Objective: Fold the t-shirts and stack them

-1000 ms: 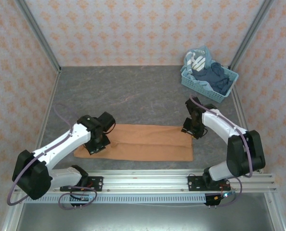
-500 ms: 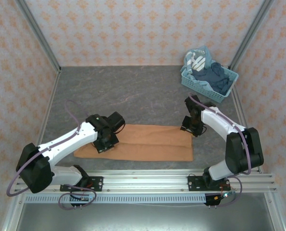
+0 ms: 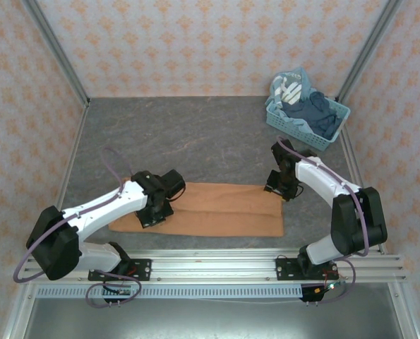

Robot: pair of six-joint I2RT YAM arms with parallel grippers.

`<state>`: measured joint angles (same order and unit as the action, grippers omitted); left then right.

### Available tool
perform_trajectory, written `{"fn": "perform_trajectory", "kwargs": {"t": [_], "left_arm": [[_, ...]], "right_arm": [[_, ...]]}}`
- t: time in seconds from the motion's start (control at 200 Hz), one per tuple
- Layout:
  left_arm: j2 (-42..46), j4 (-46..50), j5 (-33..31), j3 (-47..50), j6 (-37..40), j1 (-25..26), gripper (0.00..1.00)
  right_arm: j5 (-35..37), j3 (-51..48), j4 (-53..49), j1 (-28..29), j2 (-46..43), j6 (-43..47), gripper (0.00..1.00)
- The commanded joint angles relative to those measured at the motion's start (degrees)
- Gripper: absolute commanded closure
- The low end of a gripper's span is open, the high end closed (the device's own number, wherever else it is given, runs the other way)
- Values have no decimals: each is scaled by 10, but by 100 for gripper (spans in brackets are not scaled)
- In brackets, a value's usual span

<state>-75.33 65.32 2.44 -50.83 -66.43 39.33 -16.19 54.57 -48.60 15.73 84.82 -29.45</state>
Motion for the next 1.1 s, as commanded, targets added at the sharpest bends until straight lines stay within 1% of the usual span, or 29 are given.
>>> {"fn": "perform_trajectory", "kwargs": {"t": [0.0, 0.1, 0.215, 0.435, 0.651, 0.791, 0.881, 0.936, 0.966, 0.976, 1.001, 1.011, 1.046, 1.096], "left_arm": [[-12, 57, -79, -5, 30, 0, 100], [-26, 84, -123, -20, 53, -2, 100], [-40, 100, -156, -30, 74, -4, 100], [-64, 131, -230, -51, 97, -13, 100], [-84, 92, -227, -28, 113, -53, 100], [-98, 64, -238, -7, 108, -79, 100], [-111, 42, -233, 5, 105, -95, 100], [-124, 36, -234, 14, 95, -104, 92], [-130, 31, -234, 19, 90, -109, 85], [-131, 29, -234, 21, 90, -112, 82], [-137, 25, -234, 26, 86, -117, 70], [-138, 24, -235, 27, 84, -120, 68], [-141, 21, -238, 31, 77, -128, 68], [-137, 13, -240, 31, 74, -139, 63]], "right_arm": [[0, -2, -13, 4, -6, 4, 56], [-1, -3, -13, 5, -6, 4, 56], [-3, -5, -11, 5, -5, 4, 56], [-3, -8, -7, 5, -2, 5, 56], [-4, -8, -7, 5, 0, 6, 56], [-8, -10, -3, 5, 3, 5, 56], [-10, -9, -3, 5, 6, 5, 56], [-10, -6, -4, 5, 8, 8, 56], [-10, -5, -4, 5, 8, 7, 56], [-9, -4, -4, 4, 8, 8, 56], [-9, -2, -5, 5, 9, 8, 56], [-9, -2, -4, 5, 9, 9, 56], [-9, 1, -5, 5, 11, 9, 56], [-10, 3, -5, 5, 12, 10, 56]]}}
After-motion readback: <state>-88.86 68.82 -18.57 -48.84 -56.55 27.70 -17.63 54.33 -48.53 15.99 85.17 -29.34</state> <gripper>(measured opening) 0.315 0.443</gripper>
